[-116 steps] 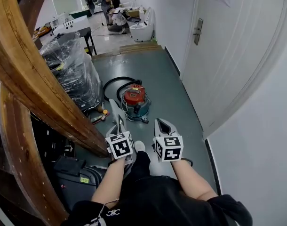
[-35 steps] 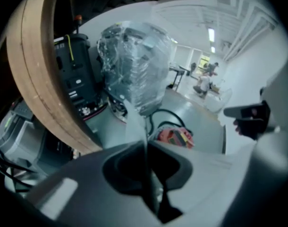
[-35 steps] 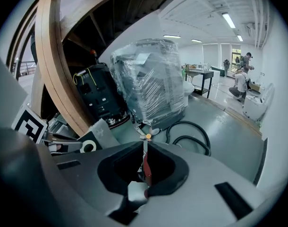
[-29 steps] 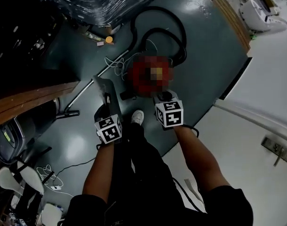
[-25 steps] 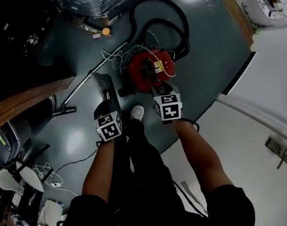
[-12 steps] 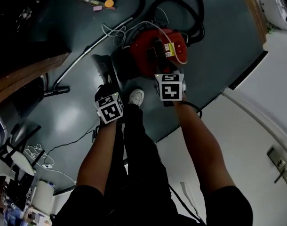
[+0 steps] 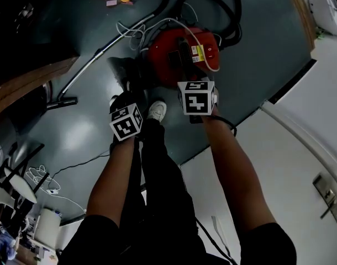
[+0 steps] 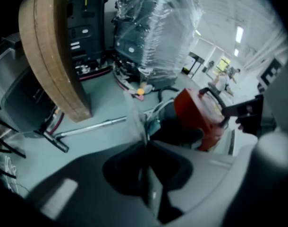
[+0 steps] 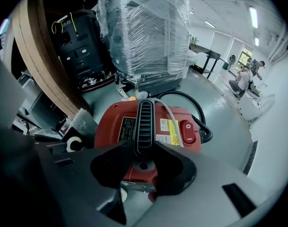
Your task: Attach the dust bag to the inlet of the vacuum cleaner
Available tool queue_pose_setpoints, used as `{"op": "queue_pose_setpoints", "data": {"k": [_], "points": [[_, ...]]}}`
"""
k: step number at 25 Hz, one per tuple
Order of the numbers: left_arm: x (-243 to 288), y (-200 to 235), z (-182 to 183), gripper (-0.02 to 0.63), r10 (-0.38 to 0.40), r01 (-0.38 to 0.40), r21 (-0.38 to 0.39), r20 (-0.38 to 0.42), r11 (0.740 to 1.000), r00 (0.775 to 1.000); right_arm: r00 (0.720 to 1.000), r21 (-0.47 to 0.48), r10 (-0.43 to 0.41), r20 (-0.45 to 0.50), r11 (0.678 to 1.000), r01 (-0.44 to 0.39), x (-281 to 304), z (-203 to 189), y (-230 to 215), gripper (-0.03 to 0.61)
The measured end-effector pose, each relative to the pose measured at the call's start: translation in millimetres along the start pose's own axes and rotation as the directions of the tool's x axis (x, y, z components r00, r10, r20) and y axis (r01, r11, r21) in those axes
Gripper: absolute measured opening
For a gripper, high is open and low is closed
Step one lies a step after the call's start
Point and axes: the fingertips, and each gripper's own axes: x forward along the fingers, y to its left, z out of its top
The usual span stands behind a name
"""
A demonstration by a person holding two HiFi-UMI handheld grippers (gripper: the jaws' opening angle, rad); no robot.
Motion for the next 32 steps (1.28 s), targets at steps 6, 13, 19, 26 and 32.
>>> {"op": "queue_pose_setpoints", "data": {"k": [6, 13, 19, 26, 32], "points": [[8, -8, 8, 0.029, 0.003, -0.003, -0.035, 0.0, 0.999, 1.0, 1.0, -0.011, 0.006, -0.011, 1.0, -0.006, -1, 1, -1, 0.132], [16, -20, -5, 0.029, -0.042, 0.038, -0.062, -0.054, 0.997, 0.998, 1.0, -0.02, 0.014, -0.015, 1.0, -0.014, -1, 2, -1, 0.132], [18, -32, -6, 0.032, -0.082, 0.088, 0.052, -0.106, 0.995, 0.991, 1.0, -0.02, 0.016, -0.014, 1.0, -0.016, -1, 1, -1, 0.132], [19, -27, -8, 0.038, -0.168, 0.145, -0.183, -0.119, 0.972, 0.979, 1.0, -0.018, 0.021, -0.013, 1.0, -0.021, -1, -1, -1, 0.132], [20, -35, -12, 0.04, -0.199, 0.179, -0.128, -0.158, 0.975, 0.967, 1.0, -0.03, 0.014, -0.017, 0.999, -0.014, 0, -1, -2, 0.132]]}}
